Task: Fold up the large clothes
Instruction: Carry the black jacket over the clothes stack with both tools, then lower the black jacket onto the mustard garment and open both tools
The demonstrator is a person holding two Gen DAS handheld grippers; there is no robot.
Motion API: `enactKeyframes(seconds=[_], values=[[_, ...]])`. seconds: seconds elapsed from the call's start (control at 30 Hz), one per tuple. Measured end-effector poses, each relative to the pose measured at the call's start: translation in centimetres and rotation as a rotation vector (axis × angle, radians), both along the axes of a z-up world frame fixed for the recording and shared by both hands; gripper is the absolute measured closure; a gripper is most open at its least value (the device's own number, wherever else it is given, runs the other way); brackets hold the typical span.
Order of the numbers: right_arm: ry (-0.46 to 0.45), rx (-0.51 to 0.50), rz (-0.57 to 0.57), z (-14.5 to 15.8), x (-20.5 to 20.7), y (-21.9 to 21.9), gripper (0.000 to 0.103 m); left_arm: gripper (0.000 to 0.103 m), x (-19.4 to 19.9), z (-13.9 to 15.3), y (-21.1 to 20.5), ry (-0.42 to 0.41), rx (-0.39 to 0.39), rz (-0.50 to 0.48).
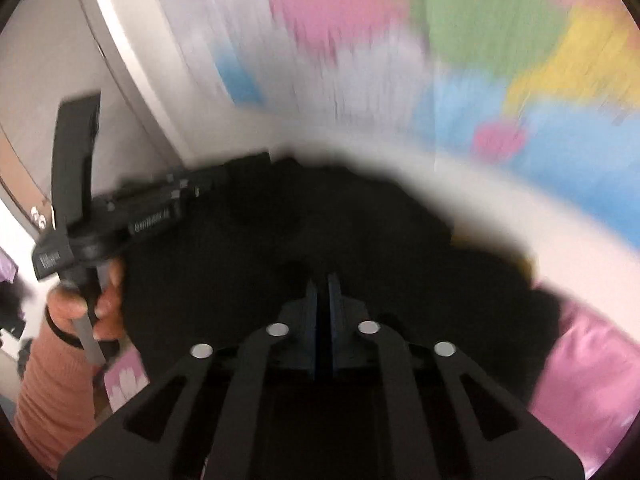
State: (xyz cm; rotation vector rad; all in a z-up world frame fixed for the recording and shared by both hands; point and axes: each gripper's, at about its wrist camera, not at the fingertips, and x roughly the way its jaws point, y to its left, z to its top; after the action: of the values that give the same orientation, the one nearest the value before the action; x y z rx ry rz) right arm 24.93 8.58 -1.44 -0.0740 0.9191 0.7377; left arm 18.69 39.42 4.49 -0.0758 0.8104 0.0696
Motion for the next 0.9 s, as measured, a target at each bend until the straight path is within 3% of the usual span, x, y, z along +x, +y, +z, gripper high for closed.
enactKeyframes(seconds=[0.1,0.2,0.27,0.4,0.5,0.63,0.73,0.8,0.9], values=[[-0.002,-0.003,-0.008,-0.9,-0.4,-0.3,0.084,0.075,-0.5,-0.7,1.8,-0.005,-0.086,0.019],[-0.047,0.018,-0.016,0.4,-1.7,-1.3,0.064,0.063,-2.6,0.8,2.4,-0.083,-0.095,0.014],[-0.111,0.012,-0.033,1.5,-2.9,-2.2,0.042,0.055,-5.0,2.3,2.5,-0.161,-0.053,0.009],[-0.166,0.120,0.000,3.2,-4.9,-4.4,0.044,0.054,-8.2,4.0,2.9,-0.236,0.029,0.018],[-0.199,0.133,0.032,3.2,-6.3,-5.2,0.047,0.054,-8.3,3.7,5.2,-0.206,0.033,0.080],[-0.145,0.070,0.012,0.1,-5.0,-5.6,0.055,0.064,-6.6,0.4,9.8,-0.097,0.033,0.239],[-0.046,0.075,-0.023,-3.3,-3.2,-6.2,0.055,0.060,-6.0,-2.6,12.0,-0.028,-0.024,0.294],[-0.008,0.124,-0.041,-4.0,-2.9,-7.0,0.055,0.059,-6.4,-2.9,12.0,-0.042,-0.031,0.310],[-0.054,0.126,-0.071,-2.6,-4.3,-7.6,0.053,0.060,-7.8,-1.3,11.4,-0.092,-0.018,0.329]])
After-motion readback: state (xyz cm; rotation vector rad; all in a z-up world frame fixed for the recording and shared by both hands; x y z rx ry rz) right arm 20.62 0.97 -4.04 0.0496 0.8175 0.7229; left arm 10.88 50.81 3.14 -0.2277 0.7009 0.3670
